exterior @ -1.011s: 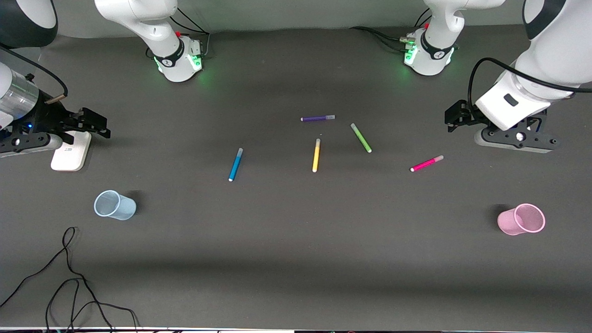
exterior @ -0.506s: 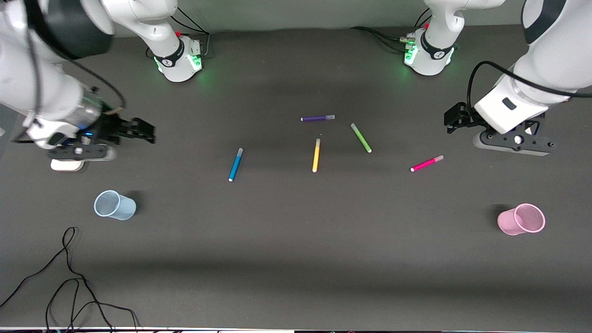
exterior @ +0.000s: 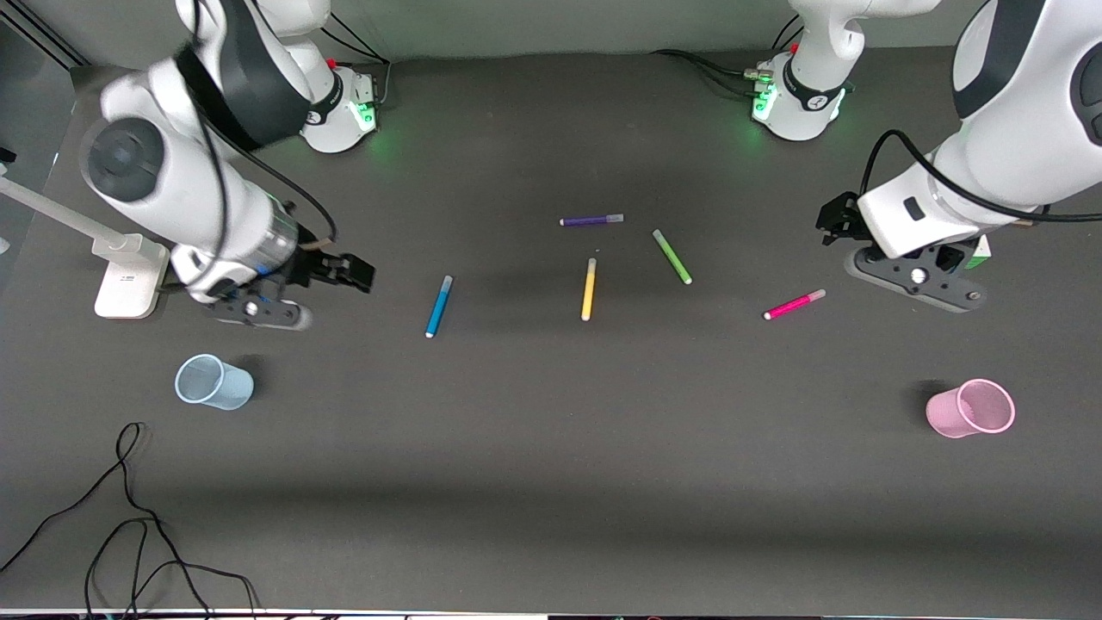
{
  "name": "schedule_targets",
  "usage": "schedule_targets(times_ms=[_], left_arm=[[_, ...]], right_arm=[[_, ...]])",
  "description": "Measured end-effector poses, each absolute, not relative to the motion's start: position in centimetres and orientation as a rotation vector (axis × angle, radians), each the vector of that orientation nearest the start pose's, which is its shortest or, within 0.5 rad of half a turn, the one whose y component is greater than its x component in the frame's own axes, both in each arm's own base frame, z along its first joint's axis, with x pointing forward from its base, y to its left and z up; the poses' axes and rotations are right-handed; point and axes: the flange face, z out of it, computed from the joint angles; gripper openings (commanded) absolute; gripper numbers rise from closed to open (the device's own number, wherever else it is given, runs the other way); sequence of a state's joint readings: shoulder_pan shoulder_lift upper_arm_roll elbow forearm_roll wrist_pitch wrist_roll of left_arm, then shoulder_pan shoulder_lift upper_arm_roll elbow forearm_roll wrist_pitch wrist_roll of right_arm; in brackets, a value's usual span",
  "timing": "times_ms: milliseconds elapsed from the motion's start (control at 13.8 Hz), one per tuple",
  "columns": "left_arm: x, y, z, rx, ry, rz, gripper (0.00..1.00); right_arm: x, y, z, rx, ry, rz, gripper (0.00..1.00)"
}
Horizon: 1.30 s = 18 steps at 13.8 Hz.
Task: Place pink and blue markers in matching cups
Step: 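Move the right gripper over the blue marker while the left gripper approaches the pink marker, then lower and close the right gripper on the blue marker while the left grasps pink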
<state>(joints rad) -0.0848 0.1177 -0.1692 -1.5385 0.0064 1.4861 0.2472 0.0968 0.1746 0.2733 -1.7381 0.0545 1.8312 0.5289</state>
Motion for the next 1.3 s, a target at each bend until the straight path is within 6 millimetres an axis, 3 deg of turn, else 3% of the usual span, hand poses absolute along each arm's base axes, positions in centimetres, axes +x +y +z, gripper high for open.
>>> schedule_targets(times_ms=[289, 506, 722, 1011, 1300], left_arm=[[56.0, -13.9, 54.1, -2.982, 1.032, 0.303, 0.96], [55.8, -14.0, 49.2, -2.941, 1.162, 0.271, 0.96], [54.4, -13.7, 45.2, -2.922, 1.195, 0.23, 0.95], [52.5, -12.6, 42.1, -2.87, 1.307, 0.179, 0.96], [51.8, -9.6, 39.7, -2.891, 1.292, 0.199, 0.98]], right_arm=[[56.9, 22.0, 39.1, -3.052, 0.326, 0.191, 0.97], [56.3, 23.2, 33.6, -3.053, 0.353, 0.209, 0.95], [55.9, 24.4, 29.0, -3.116, 0.371, 0.185, 0.93], [55.4, 24.7, 23.6, -3.115, 0.377, 0.197, 0.9], [54.4, 24.5, 19.8, -3.106, 0.382, 0.228, 0.86]])
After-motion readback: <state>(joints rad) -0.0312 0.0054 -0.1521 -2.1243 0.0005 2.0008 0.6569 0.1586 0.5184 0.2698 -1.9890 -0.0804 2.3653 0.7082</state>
